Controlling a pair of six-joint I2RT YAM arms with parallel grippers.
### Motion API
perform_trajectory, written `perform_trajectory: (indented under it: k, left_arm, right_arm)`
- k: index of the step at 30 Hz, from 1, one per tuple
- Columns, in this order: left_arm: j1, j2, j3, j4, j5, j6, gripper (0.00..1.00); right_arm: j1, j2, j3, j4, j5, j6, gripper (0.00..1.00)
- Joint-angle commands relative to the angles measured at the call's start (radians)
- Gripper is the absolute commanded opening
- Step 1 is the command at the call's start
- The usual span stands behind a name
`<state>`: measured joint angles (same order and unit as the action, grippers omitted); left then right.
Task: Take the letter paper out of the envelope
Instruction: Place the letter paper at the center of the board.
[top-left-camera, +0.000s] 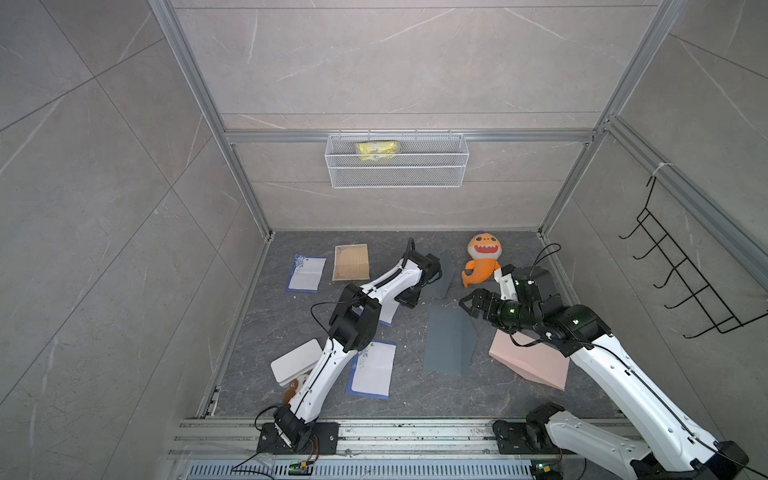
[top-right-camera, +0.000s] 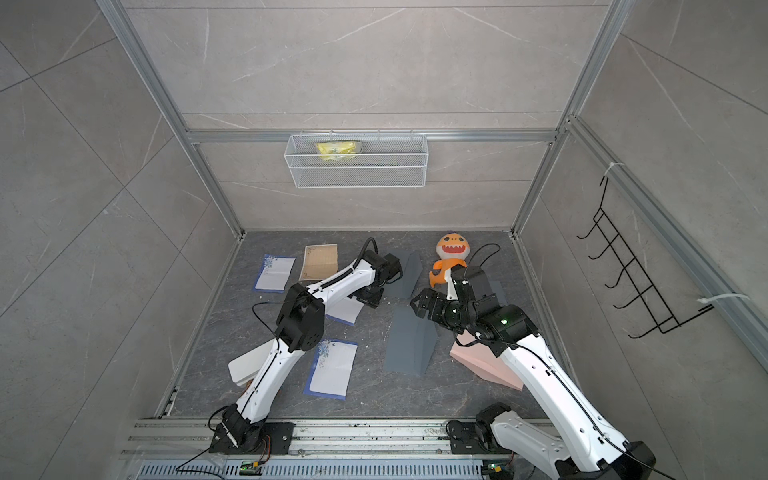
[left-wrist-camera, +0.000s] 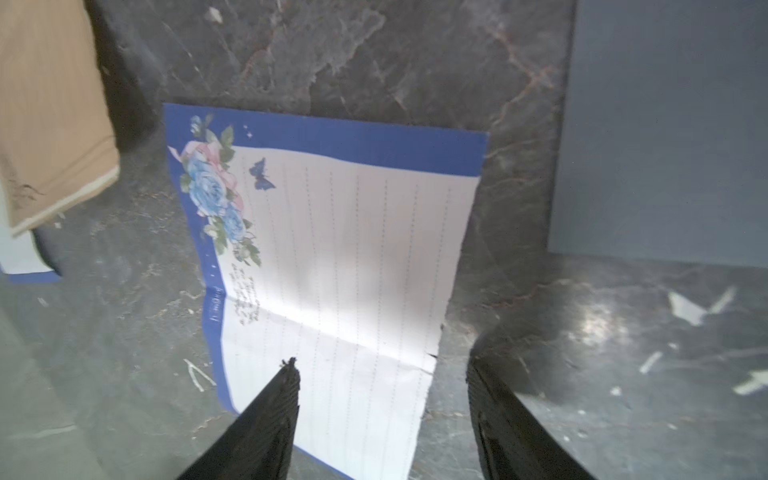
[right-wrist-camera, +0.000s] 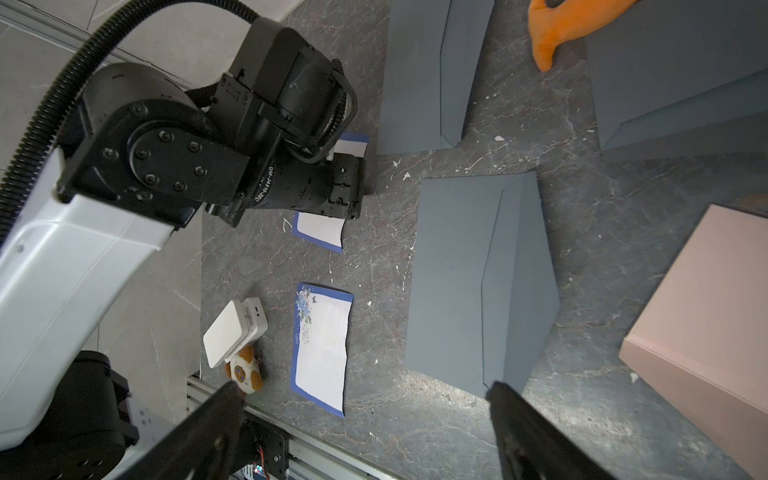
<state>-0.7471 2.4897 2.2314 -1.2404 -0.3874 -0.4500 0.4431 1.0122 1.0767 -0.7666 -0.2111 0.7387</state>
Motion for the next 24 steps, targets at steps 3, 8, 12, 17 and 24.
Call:
perform_trajectory:
  k: [3,8,12,17,24]
  left_arm:
    - [0.021,-0.147,-0.067,0.087,0.179,-0.049,0.81]
    - [0.062,-0.306,-0.116,0.167,0.288,-0.098,0.98]
    - [0.11,-0.446,-0.212,0.259,0.379,-0.149,1.0]
    - [0.211,-0.68,-0.465,0.466,0.551,-0.249,1.0]
    - [0.309,-0.953,-0.696,0.538,0.575,-0.297,1.0]
  right_arm:
    - [0.006,-0.03,-0.021,0.023,0.024,0.002,0.93]
    - [0.006,-0.033,-0.032,0.082,-0.009,-0.022,0.93]
    - [0.005,-0.024,-0.024,0.124,-0.049,-0.051,0.93]
    - [0.005,-0.008,-0.002,0.137,-0.082,-0.1,1.0]
    - [0.005,0.0,0.016,0.129,-0.093,-0.177,1.0]
